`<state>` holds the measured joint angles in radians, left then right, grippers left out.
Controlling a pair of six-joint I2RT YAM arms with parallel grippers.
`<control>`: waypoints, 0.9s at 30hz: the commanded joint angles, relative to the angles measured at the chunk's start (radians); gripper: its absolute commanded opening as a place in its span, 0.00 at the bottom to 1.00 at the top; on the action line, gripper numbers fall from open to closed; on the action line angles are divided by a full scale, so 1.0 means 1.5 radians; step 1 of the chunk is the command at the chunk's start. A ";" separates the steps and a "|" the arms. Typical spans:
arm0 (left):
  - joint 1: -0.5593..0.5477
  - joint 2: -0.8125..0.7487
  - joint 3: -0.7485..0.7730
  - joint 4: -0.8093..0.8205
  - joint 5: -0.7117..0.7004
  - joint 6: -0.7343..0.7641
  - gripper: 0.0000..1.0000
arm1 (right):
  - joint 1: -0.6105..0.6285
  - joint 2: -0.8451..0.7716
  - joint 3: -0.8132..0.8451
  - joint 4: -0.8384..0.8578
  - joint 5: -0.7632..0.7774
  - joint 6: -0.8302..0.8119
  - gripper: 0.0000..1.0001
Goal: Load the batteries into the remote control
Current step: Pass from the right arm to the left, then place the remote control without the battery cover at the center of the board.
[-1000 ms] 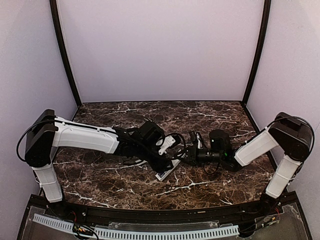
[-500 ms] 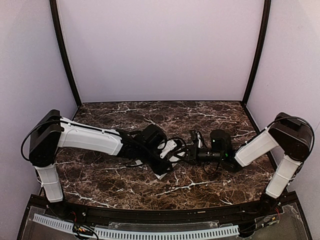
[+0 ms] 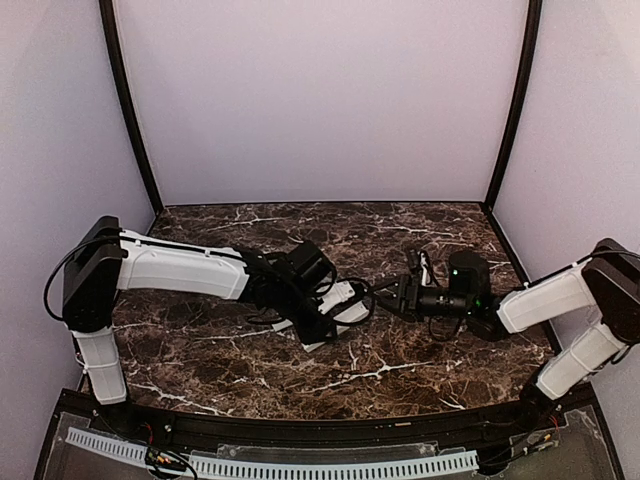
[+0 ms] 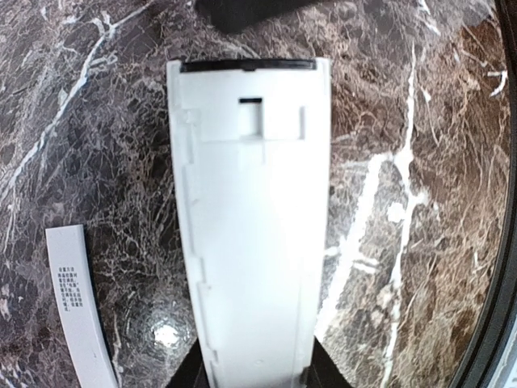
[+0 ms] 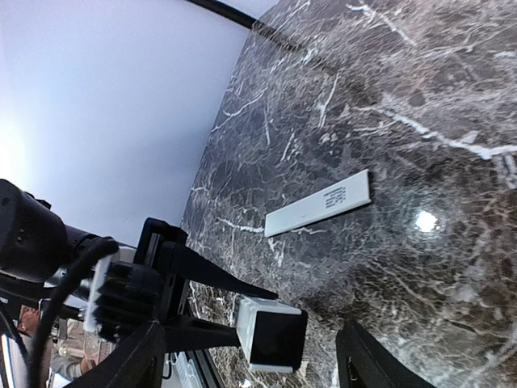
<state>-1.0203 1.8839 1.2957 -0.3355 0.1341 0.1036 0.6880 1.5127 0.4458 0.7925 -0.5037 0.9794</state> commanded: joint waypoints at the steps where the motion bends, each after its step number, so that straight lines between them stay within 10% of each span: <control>1: 0.011 0.025 0.044 -0.124 0.016 0.080 0.19 | -0.045 -0.091 -0.024 -0.110 0.016 -0.075 0.78; 8: 0.013 0.074 0.109 -0.236 0.029 0.160 0.22 | -0.077 -0.260 -0.038 -0.279 0.106 -0.191 0.98; 17: 0.015 0.106 0.137 -0.303 0.028 0.231 0.28 | -0.097 -0.373 -0.028 -0.373 0.157 -0.276 0.99; 27: 0.017 0.138 0.180 -0.352 0.015 0.251 0.47 | -0.108 -0.269 0.085 -0.450 0.107 -0.352 0.92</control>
<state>-1.0012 2.0876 1.5333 -0.7994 0.1593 0.4629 0.5385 1.0664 0.5144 0.1577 -0.3058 0.5083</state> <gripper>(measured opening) 0.424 0.920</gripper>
